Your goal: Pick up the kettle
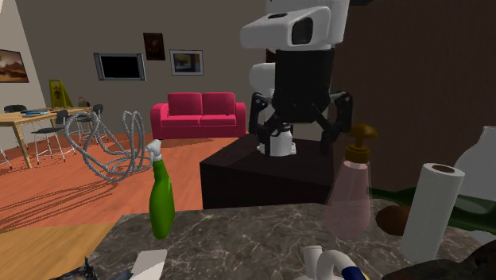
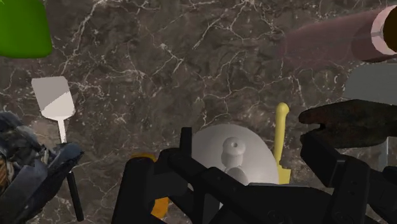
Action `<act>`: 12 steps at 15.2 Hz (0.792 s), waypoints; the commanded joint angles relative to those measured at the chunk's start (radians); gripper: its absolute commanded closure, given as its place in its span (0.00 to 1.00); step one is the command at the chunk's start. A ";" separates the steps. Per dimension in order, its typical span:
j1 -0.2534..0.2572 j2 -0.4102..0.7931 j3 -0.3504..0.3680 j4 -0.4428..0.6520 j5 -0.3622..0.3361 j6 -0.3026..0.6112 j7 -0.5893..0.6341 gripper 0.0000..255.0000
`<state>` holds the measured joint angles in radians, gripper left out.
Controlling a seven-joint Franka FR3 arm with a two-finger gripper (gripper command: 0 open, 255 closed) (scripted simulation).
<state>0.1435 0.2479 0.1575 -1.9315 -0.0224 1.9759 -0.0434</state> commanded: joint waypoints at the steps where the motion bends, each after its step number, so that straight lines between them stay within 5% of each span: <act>1: 0.017 0.090 0.004 0.073 -0.023 0.007 0.011 0.00; 8: 0.085 0.385 0.004 0.382 -0.091 -0.037 0.027 0.00; 12: 0.089 0.415 0.001 0.385 -0.095 -0.011 0.029 0.00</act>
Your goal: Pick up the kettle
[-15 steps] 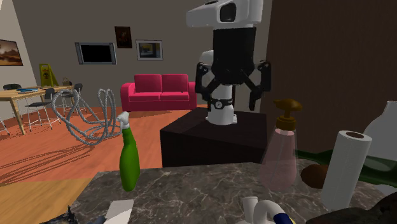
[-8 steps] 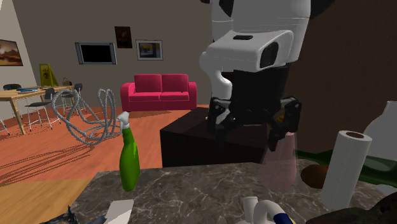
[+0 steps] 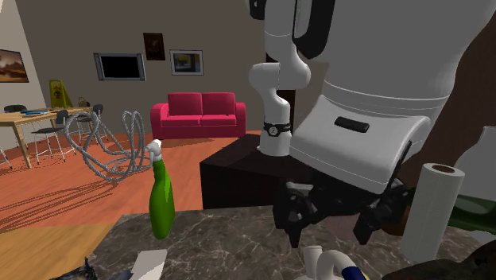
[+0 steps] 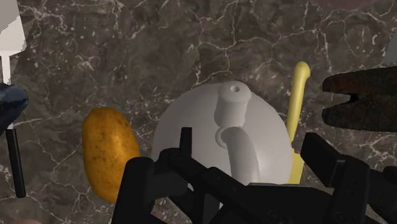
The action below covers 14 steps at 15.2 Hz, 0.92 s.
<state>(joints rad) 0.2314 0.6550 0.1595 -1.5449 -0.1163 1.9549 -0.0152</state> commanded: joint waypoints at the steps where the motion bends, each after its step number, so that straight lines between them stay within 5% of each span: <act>1: 0.002 0.016 -0.001 -0.003 -0.003 0.019 0.002 0.00; 6: 0.003 0.044 -0.004 -0.007 -0.007 0.051 0.004 0.00; 7: 0.003 0.044 -0.004 -0.008 -0.007 0.051 0.004 1.00; 14: 0.003 0.044 -0.004 -0.008 -0.007 0.052 0.004 1.00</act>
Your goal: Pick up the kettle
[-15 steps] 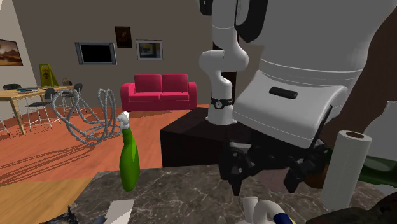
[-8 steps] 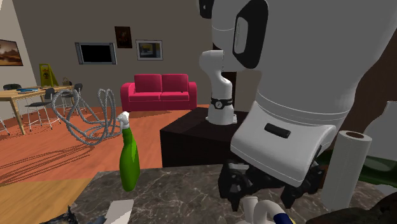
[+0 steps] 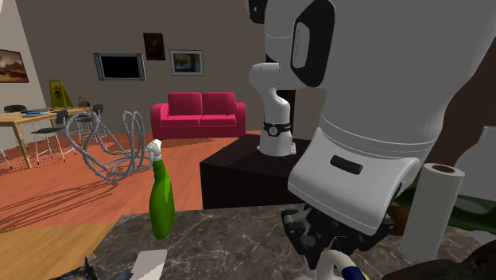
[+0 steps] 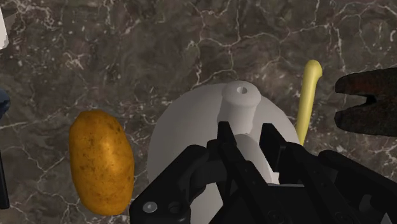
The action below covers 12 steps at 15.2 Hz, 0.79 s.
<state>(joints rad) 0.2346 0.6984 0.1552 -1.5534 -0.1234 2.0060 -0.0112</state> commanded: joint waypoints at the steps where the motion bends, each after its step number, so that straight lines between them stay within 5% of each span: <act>1: 0.000 0.001 0.000 0.000 0.000 0.001 0.000 1.00; 12: -0.004 -0.074 0.008 0.021 0.012 -0.093 -0.007 1.00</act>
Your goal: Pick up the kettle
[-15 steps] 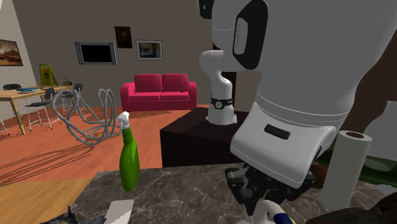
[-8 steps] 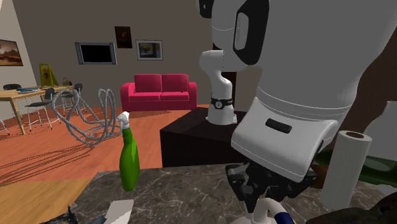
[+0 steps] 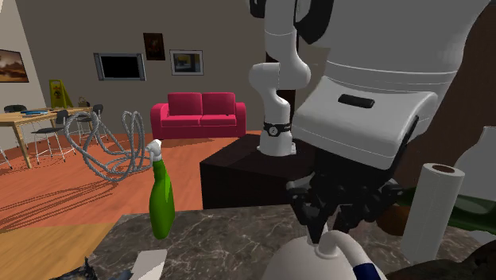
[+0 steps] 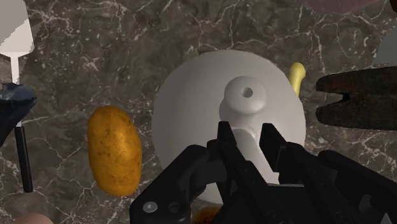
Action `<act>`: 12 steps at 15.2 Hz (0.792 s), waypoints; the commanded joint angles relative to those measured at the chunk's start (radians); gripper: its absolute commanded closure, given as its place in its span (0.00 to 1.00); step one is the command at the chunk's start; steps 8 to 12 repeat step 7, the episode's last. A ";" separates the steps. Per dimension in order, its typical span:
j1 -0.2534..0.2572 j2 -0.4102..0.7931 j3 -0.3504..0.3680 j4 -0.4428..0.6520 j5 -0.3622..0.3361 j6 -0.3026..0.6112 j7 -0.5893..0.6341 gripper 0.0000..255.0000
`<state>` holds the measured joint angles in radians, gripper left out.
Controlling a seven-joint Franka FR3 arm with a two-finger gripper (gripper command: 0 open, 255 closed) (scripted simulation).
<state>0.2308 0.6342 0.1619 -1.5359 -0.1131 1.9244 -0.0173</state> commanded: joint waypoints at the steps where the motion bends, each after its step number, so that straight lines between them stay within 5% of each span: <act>1: -0.001 -0.016 0.002 0.006 0.003 -0.021 -0.001 1.00; 12: -0.002 -0.042 0.004 0.023 0.007 -0.063 -0.004 1.00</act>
